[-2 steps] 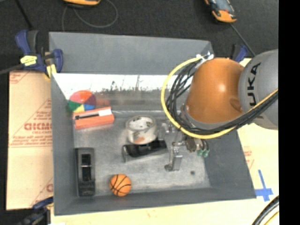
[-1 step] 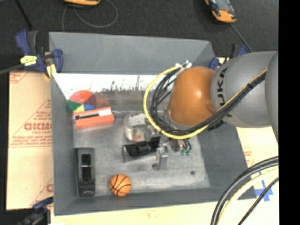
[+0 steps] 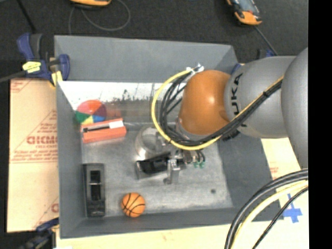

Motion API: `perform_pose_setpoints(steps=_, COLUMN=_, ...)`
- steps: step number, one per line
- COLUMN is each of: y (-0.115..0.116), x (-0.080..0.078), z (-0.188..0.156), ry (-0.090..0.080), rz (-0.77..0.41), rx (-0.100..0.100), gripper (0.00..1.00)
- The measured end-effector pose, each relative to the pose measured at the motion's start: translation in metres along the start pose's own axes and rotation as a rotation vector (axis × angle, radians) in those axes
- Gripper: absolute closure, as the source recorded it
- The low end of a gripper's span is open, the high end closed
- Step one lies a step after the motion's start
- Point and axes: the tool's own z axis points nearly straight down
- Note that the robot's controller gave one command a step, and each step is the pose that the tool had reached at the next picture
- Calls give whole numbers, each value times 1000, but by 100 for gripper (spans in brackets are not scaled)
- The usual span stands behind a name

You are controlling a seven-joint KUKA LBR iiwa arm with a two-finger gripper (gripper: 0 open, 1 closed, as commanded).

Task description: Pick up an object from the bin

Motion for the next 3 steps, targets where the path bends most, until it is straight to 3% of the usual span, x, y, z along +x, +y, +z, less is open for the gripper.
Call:
perform_pose_setpoints(steps=1, y=-3, x=-10, z=9, ry=-5, rz=-5, rx=1, gripper=0)
perform_pose_setpoints(steps=2, y=14, x=-10, z=53, ry=-5, rz=75, rx=0, gripper=0)
perform_pose_setpoints(steps=3, y=10, x=-7, z=51, ry=-11, rz=142, rx=-4, gripper=100)
